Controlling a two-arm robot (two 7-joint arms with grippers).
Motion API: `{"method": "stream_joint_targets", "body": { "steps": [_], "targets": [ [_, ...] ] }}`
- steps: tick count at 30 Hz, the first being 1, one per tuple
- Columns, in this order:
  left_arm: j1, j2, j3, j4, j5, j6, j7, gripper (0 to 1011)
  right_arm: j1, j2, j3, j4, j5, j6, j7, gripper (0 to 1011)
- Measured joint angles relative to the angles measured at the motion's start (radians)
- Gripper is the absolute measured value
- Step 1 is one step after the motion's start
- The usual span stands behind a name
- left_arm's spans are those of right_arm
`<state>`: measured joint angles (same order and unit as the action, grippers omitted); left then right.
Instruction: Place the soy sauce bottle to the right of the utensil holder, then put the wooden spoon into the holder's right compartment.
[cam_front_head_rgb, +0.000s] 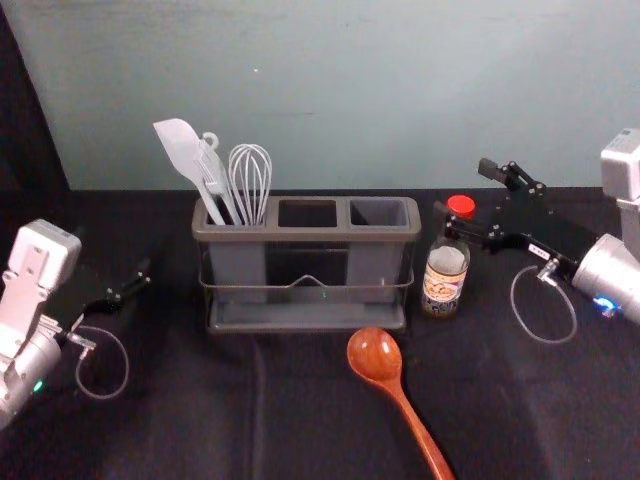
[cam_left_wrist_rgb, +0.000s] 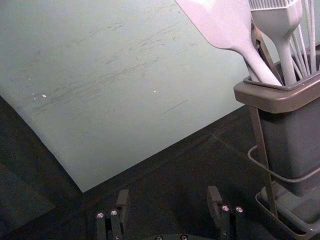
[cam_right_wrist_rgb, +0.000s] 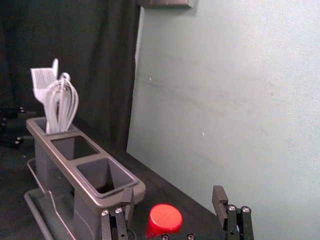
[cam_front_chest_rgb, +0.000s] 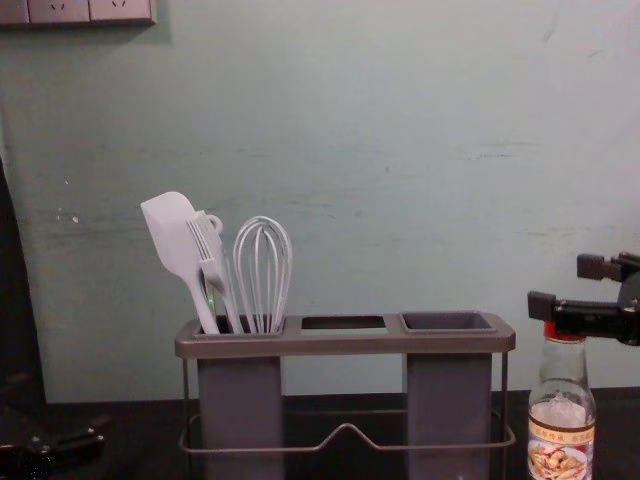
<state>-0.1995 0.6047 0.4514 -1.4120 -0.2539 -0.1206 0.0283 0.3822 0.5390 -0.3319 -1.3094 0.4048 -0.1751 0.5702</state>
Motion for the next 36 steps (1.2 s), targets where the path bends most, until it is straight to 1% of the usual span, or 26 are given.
{"method": "stream_joint_targets", "body": {
  "steps": [5, 6, 8, 9, 11, 12, 16, 20, 21, 23, 25, 27, 31, 32, 33, 34, 36],
  "targets": [
    [0.0, 0.0, 0.0, 0.0, 0.0, 0.0, 0.0, 1011, -0.01, -0.002, 0.016, -0.013, -0.007, -0.06, 0.027, 1002],
    [0.0, 0.0, 0.0, 0.0, 0.0, 0.0, 0.0, 1011, -0.01, -0.002, 0.016, -0.013, -0.007, -0.06, 0.027, 1003],
    [0.0, 0.0, 0.0, 0.0, 0.0, 0.0, 0.0, 1011, -0.017, -0.006, 0.025, -0.015, -0.003, -0.084, 0.037, 1003],
    [0.0, 0.0, 0.0, 0.0, 0.0, 0.0, 0.0, 1011, -0.021, -0.01, 0.032, -0.014, 0.009, -0.101, 0.049, 1003],
    [0.0, 0.0, 0.0, 0.0, 0.0, 0.0, 0.0, 1011, -0.026, -0.014, 0.04, -0.012, 0.026, -0.117, 0.062, 1002],
    [0.0, 0.0, 0.0, 0.0, 0.0, 0.0, 0.0, 1011, -0.033, -0.019, 0.049, -0.01, 0.046, -0.133, 0.076, 1003],
    [0.0, 0.0, 0.0, 0.0, 0.0, 0.0, 0.0, 1011, -0.054, -0.022, 0.064, -0.025, 0.077, -0.15, 0.097, 1003],
    [0.0, 0.0, 0.0, 0.0, 0.0, 0.0, 0.0, 1011, -0.079, -0.011, 0.071, -0.063, 0.093, -0.151, 0.111, 1003],
    [0.0, 0.0, 0.0, 0.0, 0.0, 0.0, 0.0, 1011, -0.095, -0.004, 0.074, -0.087, 0.096, -0.15, 0.112, 1003],
    [0.0, 0.0, 0.0, 0.0, 0.0, 0.0, 0.0, 1012, -0.108, 0.002, 0.078, -0.106, 0.103, -0.145, 0.113, 1003],
    [0.0, 0.0, 0.0, 0.0, 0.0, 0.0, 0.0, 1011, -0.136, 0.015, 0.085, -0.144, 0.124, -0.126, 0.115, 1002],
    [0.0, 0.0, 0.0, 0.0, 0.0, 0.0, 0.0, 1011, -0.164, 0.026, 0.092, -0.185, 0.149, -0.094, 0.114, 1003],
    [0.0, 0.0, 0.0, 0.0, 0.0, 0.0, 0.0, 1011, -0.214, 0.051, 0.103, -0.263, 0.17, -0.031, 0.082, 1003],
    [0.0, 0.0, 0.0, 0.0, 0.0, 0.0, 0.0, 1011, -0.236, 0.066, 0.105, -0.304, 0.177, 0.011, 0.063, 1003],
    [0.0, 0.0, 0.0, 0.0, 0.0, 0.0, 0.0, 1011, -0.244, 0.074, 0.105, -0.323, 0.178, 0.031, 0.055, 1002],
    [0.0, 0.0, 0.0, 0.0, 0.0, 0.0, 0.0, 1011, -0.26, 0.098, 0.1, -0.37, 0.179, 0.094, 0.032, 1003],
    [0.0, 0.0, 0.0, 0.0, 0.0, 0.0, 0.0, 1011, -0.267, 0.118, 0.092, -0.406, 0.179, 0.147, 0.016, 1003]
  ]
}}
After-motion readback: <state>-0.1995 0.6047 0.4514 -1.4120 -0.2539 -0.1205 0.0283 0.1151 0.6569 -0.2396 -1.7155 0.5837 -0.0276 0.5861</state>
